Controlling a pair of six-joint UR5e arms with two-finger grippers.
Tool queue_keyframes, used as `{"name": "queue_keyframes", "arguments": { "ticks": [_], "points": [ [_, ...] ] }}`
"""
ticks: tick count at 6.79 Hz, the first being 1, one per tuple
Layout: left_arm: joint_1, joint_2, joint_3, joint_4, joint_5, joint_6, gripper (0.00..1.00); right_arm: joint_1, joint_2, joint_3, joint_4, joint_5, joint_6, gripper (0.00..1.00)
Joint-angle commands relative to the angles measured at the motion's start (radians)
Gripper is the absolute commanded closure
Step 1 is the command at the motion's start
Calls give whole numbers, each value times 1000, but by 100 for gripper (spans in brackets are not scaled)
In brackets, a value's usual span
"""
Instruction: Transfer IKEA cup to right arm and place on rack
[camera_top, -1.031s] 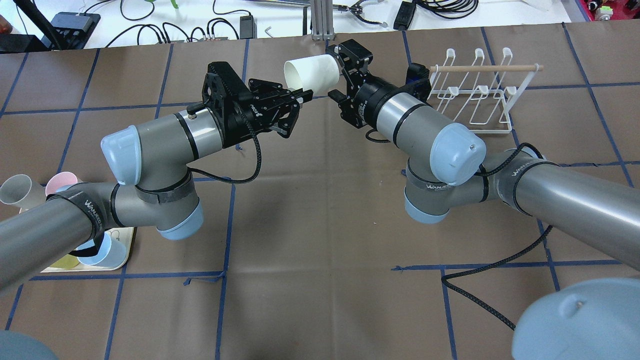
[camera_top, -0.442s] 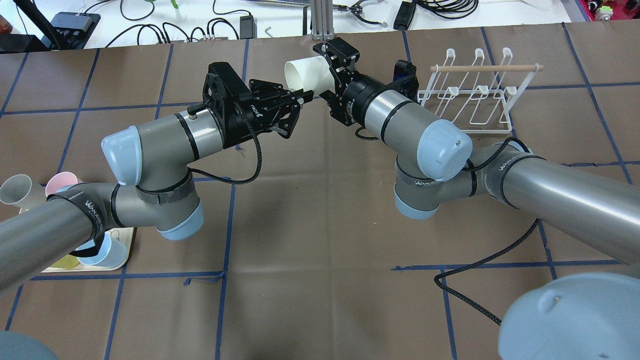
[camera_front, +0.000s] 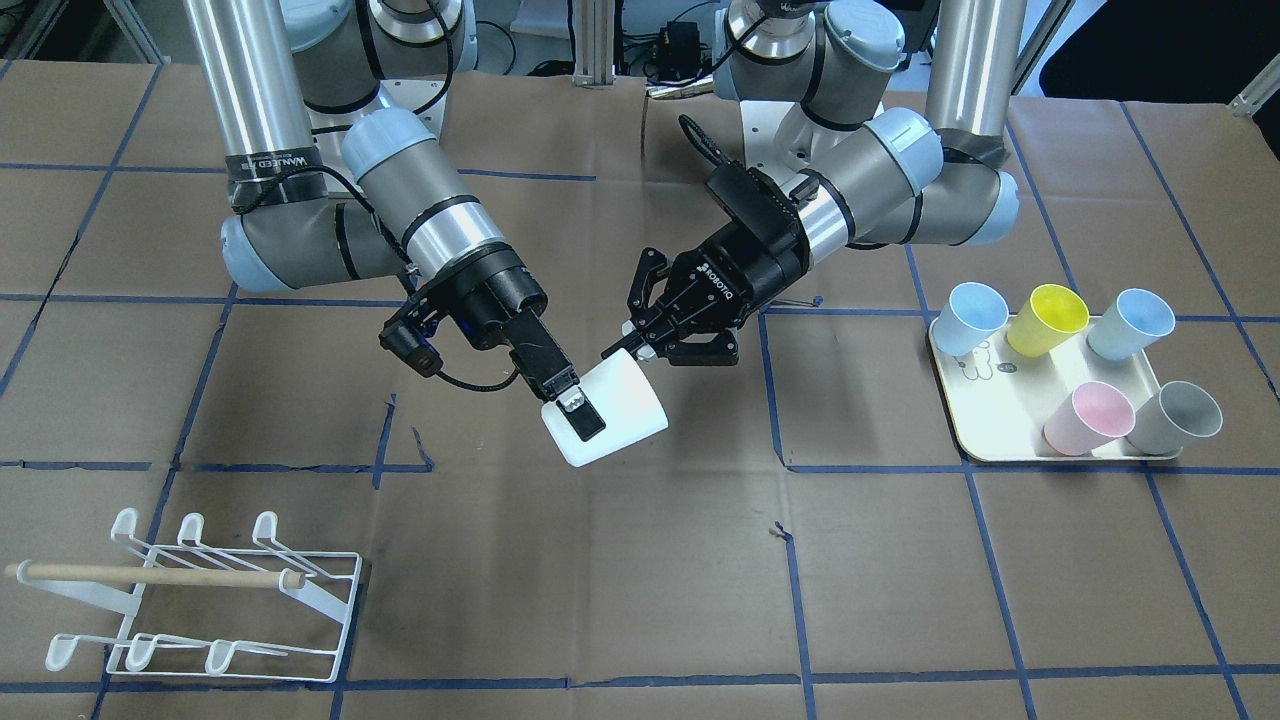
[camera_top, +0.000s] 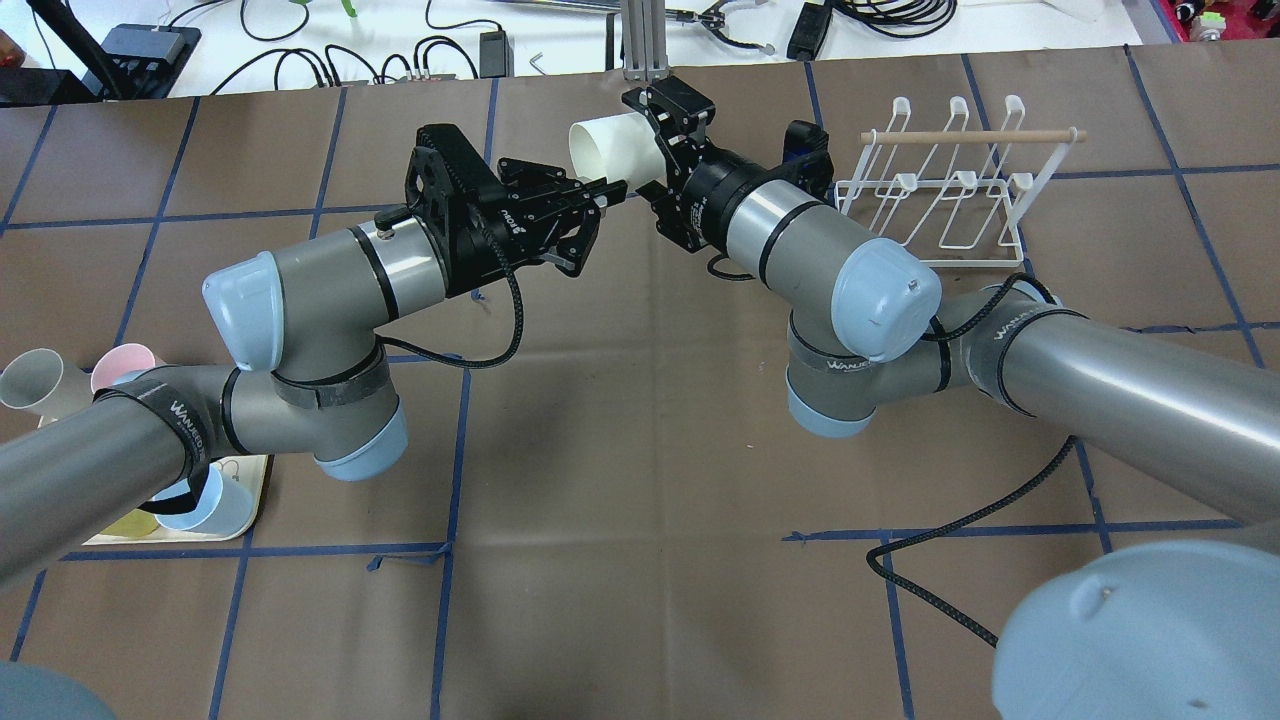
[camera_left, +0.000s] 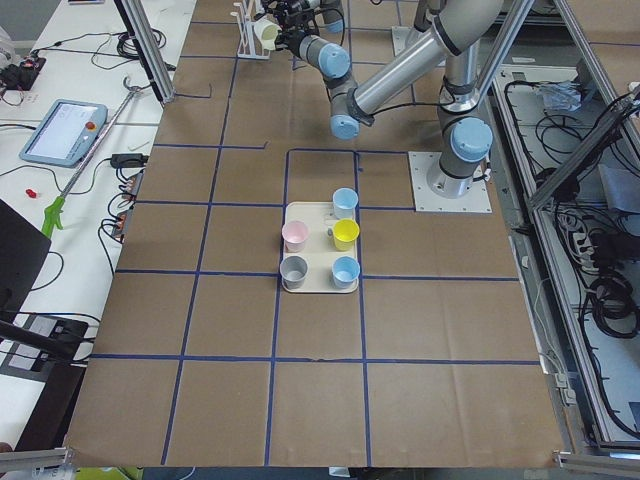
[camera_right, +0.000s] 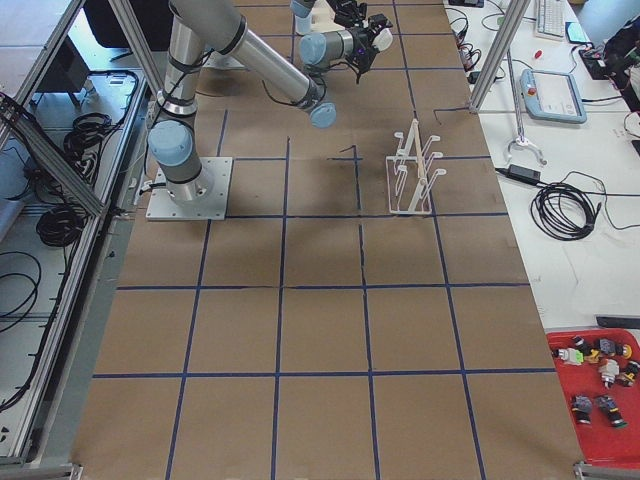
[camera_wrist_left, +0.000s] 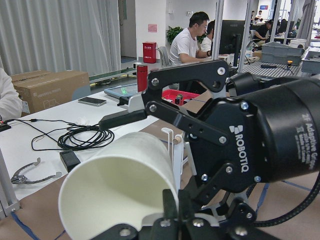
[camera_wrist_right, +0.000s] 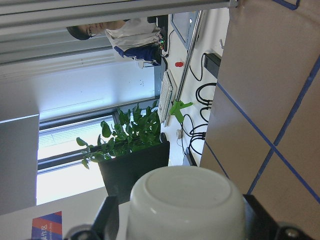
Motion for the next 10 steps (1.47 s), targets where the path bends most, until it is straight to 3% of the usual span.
{"name": "queue_keyframes", "arguments": {
  "ticks": [1, 2, 3, 5, 6, 8, 9, 10],
  "points": [
    [0, 0, 0, 2, 0, 0, 100, -1, 0, 0, -5, 6, 0, 43],
    [0, 2, 0, 2, 2, 0, 99, -1, 0, 0, -8, 8, 0, 50],
    [2, 2, 2, 2, 4, 1, 98, -1, 0, 0, -10, 8, 0, 52],
    [5, 0, 3, 26, 8, 5, 59, -1, 0, 1, -12, 9, 0, 53],
    [5, -14, 6, 40, 5, 3, 47, -1, 0, 1, -12, 9, 0, 53],
    [6, -31, 14, 80, 4, -33, 10, -1, 0, 0, -12, 9, 0, 54],
    [20, -29, 5, 118, 5, -64, 2, -2, 0, 0, -12, 8, 0, 54],
    [50, -28, 2, 121, 5, -72, 2, -2, 0, -3, -12, 8, -2, 54]
  ]
}}
